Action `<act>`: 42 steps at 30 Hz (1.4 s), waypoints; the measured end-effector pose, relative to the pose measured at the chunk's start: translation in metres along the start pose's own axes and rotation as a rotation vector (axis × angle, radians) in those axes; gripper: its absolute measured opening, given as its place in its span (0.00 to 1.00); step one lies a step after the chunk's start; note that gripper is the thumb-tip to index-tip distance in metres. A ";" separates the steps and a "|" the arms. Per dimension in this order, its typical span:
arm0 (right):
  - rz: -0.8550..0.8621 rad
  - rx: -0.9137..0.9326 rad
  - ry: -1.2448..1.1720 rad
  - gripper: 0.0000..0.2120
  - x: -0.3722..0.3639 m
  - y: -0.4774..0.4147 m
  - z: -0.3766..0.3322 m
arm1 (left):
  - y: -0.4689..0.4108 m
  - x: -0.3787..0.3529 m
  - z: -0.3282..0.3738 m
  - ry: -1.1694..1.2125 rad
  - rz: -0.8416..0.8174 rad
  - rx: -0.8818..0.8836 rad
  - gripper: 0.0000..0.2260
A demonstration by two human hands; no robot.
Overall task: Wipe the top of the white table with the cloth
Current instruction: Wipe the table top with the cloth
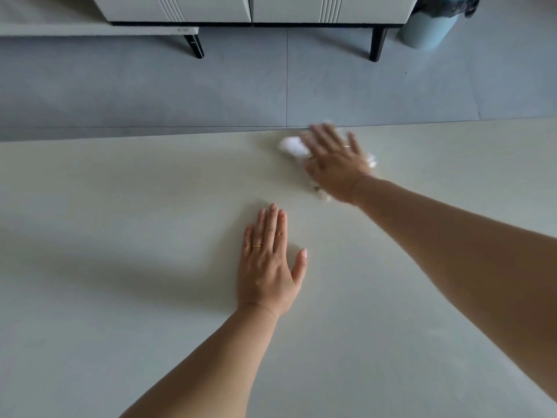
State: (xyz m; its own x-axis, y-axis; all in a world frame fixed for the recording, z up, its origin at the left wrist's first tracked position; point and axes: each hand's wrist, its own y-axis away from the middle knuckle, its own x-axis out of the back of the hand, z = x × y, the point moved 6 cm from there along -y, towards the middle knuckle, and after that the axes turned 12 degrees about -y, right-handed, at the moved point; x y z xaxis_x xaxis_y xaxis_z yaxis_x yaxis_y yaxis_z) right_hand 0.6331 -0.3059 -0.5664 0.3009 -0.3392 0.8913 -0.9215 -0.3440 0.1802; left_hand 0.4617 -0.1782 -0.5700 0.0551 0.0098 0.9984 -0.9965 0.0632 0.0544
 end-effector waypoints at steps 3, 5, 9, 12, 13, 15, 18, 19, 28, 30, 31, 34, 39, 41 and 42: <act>0.161 -0.441 -0.110 0.26 0.032 0.020 0.079 | -0.001 -0.001 0.000 0.000 0.004 -0.006 0.32; 0.235 -0.630 -0.127 0.27 0.027 0.032 0.075 | -0.001 -0.002 0.001 -0.005 0.007 -0.010 0.32; 0.095 -0.173 -0.061 0.26 -0.011 0.039 -0.006 | -0.001 -0.001 0.001 -0.025 0.005 -0.006 0.31; 0.024 -0.040 0.001 0.25 0.007 0.056 0.037 | -0.001 0.001 0.001 -0.025 0.021 -0.005 0.31; 0.066 -0.152 -0.025 0.25 0.020 0.062 0.069 | -0.001 0.000 0.001 -0.028 0.024 -0.005 0.31; 0.173 -0.465 -0.120 0.26 0.041 0.079 0.122 | -0.001 0.000 0.002 -0.027 0.028 -0.004 0.32; 0.279 -0.638 -0.144 0.27 0.027 0.098 0.101 | -0.001 -0.001 0.002 -0.032 0.033 -0.005 0.32; 0.283 -0.565 -0.142 0.27 0.014 0.103 0.075 | -0.001 -0.001 0.002 -0.039 0.029 -0.006 0.32; 0.190 -0.365 -0.083 0.26 0.006 0.171 0.097 | 0.000 -0.002 0.004 -0.080 0.023 -0.008 0.33; 0.269 -0.537 -0.114 0.27 0.001 0.178 0.089 | 0.000 -0.004 0.004 -0.108 0.010 -0.008 0.32; 0.273 -0.538 -0.119 0.27 -0.005 0.181 0.073 | -0.001 -0.004 0.006 -0.126 0.004 -0.013 0.31; 0.106 -0.213 -0.065 0.27 -0.027 0.199 0.030 | 0.008 0.004 0.009 -0.142 0.012 0.044 0.30; 0.082 -0.230 -0.030 0.25 -0.010 0.237 0.085 | 0.089 0.015 0.051 0.004 0.044 0.092 0.29; 0.160 -0.430 -0.110 0.26 -0.008 0.242 0.095 | 0.129 0.008 0.079 0.045 0.002 0.015 0.29; 0.209 -0.515 -0.142 0.26 -0.011 0.244 0.089 | 0.144 0.003 0.089 0.054 -0.020 -0.006 0.29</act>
State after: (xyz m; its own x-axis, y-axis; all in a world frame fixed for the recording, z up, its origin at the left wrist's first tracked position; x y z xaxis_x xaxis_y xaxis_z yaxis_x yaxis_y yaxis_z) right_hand 0.4273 -0.4641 -0.5692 0.0963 -0.4804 0.8717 -0.9550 0.2022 0.2169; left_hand 0.3127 -0.2578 -0.5577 0.0787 0.0619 0.9950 -0.9948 0.0699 0.0743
